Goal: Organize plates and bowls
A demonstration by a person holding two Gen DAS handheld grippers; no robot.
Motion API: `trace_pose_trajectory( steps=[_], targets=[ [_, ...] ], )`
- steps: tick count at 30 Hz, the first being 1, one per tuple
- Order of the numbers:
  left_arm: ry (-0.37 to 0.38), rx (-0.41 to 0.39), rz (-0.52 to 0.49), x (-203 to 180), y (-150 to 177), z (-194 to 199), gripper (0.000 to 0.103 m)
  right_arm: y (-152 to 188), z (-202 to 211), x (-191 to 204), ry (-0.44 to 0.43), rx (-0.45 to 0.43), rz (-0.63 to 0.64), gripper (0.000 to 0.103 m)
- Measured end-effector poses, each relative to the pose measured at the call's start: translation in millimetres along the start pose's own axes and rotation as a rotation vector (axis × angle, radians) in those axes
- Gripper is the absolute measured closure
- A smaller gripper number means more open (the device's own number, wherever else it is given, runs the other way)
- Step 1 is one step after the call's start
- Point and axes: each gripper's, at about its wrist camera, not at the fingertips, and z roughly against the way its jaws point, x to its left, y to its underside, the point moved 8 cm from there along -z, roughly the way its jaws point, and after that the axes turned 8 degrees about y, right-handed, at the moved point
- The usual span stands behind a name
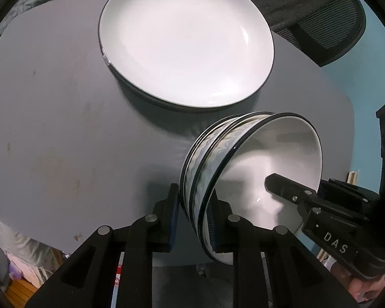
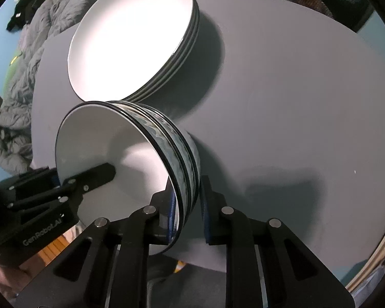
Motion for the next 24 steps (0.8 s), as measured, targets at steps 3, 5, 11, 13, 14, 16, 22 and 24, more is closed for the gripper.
trace_pose_trajectory(
  steps=[3, 5, 11, 13, 14, 16, 22, 24],
  targets=[
    [-0.004, -0.004, -0.013, -4, 3, 6, 0.084, 2, 8, 1, 0.003, 0.002, 0.009, 0.086],
    [-0.001, -0.007, -0.01, -6, 4, 12, 0.084, 1, 14, 5, 0.014, -0.005, 0.026, 0.086],
    [-0.003, -0.041, -0.027, -11, -5, 38, 0.084, -7, 34, 14, 0.007, -0.035, 0.019, 0.087],
    [-0.003, -0.059, -0.033, -13, -10, 50, 0.084, -11, 42, 18, 0.004, -0.05, 0.02, 0.086],
    [-0.004, -0.065, -0.035, -13, -13, 55, 0.084, -12, 47, 16, 0.003, -0.059, 0.021, 0.086],
    [-0.008, -0.084, -0.043, -14, -22, 65, 0.084, -20, 57, 16, 0.0, -0.077, 0.027, 0.086],
    [-0.023, -0.122, -0.048, -11, -58, 77, 0.084, -51, 64, 28, 0.004, -0.122, 0.051, 0.087],
    [-0.027, -0.131, -0.046, -8, -70, 76, 0.084, -63, 63, 29, -0.001, -0.131, 0.047, 0.087]
  ],
)
